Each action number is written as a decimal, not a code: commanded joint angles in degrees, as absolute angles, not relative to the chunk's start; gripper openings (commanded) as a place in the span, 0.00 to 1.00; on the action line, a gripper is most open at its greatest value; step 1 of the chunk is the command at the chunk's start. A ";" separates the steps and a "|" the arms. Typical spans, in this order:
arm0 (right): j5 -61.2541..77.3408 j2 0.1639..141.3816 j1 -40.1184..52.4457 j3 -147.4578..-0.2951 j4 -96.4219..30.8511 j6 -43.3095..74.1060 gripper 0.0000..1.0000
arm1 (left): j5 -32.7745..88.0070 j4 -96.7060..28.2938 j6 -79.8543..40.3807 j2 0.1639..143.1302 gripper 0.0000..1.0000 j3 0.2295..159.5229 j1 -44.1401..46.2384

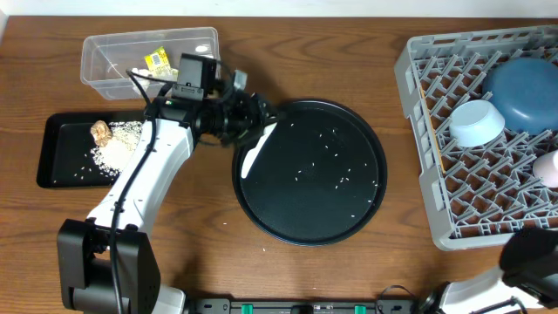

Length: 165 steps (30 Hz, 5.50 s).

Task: Sort waste into correct bins and load items into the dishwasher rack
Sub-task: 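Lower the blue cup into the dish rack and release, right gripper, then move the left gripper over the white spoon on the round tray, then lower the left gripper and close it on the white spoon handle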

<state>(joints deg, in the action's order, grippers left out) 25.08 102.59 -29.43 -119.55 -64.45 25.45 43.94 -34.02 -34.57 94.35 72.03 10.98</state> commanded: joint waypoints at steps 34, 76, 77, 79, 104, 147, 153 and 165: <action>13.30 102.04 -4.10 -115.70 -69.89 21.78 0.99 | -0.51 -35.16 -7.03 101.32 0.64 70.48 22.11; 13.28 102.04 -4.10 -115.70 -69.91 21.78 0.99 | 5.37 -26.20 -7.07 112.66 0.64 70.41 24.69; 13.30 102.04 -4.10 -115.70 -69.91 21.78 0.99 | 5.39 -26.22 -7.09 112.49 0.64 70.41 24.69; 13.30 102.04 -4.10 -115.70 -69.91 21.78 0.99 | 5.39 -26.28 -7.09 111.87 0.64 70.41 24.75; 13.30 102.04 -4.10 -115.70 -69.91 21.78 0.99 | 5.52 -20.80 -1.91 107.90 0.63 70.39 26.37; 13.30 102.04 -4.10 -115.70 -69.91 21.78 0.99 | 3.60 -19.09 0.91 113.86 0.64 70.32 26.06; 13.28 102.04 -4.10 -115.70 -69.91 21.78 0.98 | 3.60 -18.92 0.89 113.86 0.64 70.32 26.06; 13.28 102.04 -4.10 -115.70 -69.91 21.78 0.99 | 5.34 -21.32 0.14 113.69 0.36 70.35 26.06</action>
